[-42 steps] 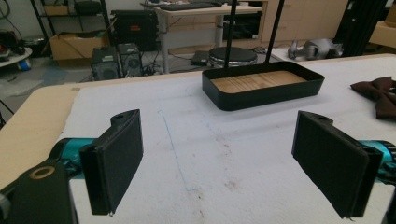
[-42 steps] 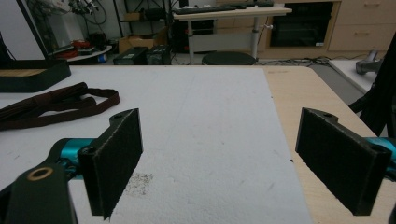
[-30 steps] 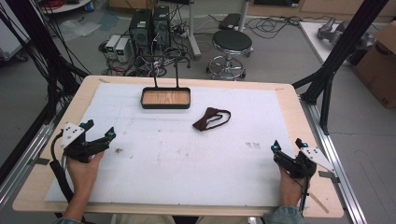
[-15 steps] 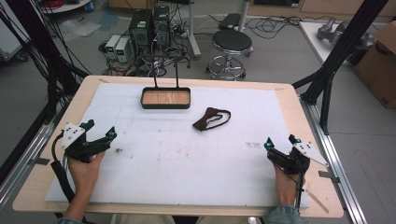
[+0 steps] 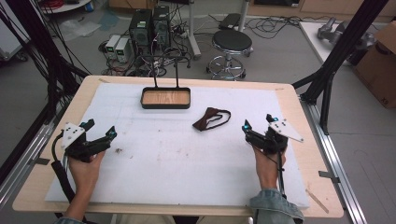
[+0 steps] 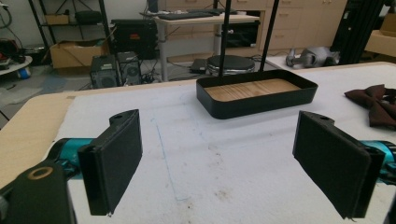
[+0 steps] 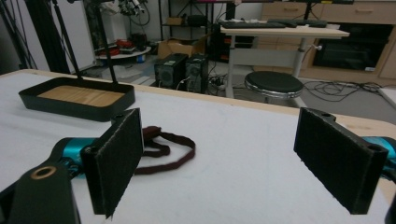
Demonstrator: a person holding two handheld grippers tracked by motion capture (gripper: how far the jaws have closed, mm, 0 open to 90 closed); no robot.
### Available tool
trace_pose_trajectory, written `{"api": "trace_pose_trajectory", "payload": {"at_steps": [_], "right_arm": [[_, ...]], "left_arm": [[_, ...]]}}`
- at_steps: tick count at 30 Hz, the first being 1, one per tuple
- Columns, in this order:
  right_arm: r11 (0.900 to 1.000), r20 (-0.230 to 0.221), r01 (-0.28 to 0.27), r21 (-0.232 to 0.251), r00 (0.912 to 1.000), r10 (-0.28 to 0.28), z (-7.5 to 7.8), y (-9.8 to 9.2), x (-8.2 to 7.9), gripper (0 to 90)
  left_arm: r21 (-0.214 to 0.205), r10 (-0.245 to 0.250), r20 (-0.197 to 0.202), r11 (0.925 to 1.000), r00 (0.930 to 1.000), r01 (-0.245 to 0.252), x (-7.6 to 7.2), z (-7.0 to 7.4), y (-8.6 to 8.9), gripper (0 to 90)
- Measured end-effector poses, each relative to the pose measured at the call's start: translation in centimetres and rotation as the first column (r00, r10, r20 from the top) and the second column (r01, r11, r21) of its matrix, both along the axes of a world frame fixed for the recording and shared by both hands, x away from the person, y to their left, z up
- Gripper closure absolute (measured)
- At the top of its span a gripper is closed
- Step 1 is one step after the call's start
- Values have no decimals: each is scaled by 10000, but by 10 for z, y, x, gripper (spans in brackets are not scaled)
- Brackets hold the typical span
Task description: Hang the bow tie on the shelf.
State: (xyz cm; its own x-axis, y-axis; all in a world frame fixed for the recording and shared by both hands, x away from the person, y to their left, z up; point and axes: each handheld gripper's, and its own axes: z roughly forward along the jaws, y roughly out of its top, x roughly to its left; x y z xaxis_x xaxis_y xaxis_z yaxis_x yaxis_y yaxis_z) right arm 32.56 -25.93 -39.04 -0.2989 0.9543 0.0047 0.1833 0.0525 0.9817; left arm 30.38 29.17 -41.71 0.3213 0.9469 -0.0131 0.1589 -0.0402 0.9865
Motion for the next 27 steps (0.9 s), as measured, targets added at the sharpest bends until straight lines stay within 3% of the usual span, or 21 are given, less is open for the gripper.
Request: {"api": "trace_pose_trajectory", "payload": {"at_steps": [8, 13, 16, 18, 22, 27], "right_arm": [[9987, -516, -492, 158, 9974, 500, 8, 41, 35, 157], [9986, -880, -521, -25, 9948, 517, 5, 71, 59, 175], [9991, -1003, -418, -114, 9941, 404, 3, 78, 66, 176], [9996, -1444, -217, 179, 9892, 240, -3, 90, 78, 184], [9999, -1684, -82, 66, 9857, 92, -9, 102, 86, 192], [9994, -2583, -121, -334, 9661, 31, -27, 125, 102, 196]], "left_arm": [[28, -102, -19, 9999, 9999, 102, 1, -1, -2, 162], [-2, -125, -20, 9999, 9999, 125, 2, -1, -2, 162], [-40, -150, 10, 9999, 9999, 150, 2, -1, -2, 161], [-57, -189, -5, 9998, 9998, 188, 2, -1, -2, 161], [-18, -213, -42, 9998, 9998, 213, 3, -2, -3, 162], [-75, -206, -24, 9998, 9998, 206, 4, -2, -3, 161]]}}
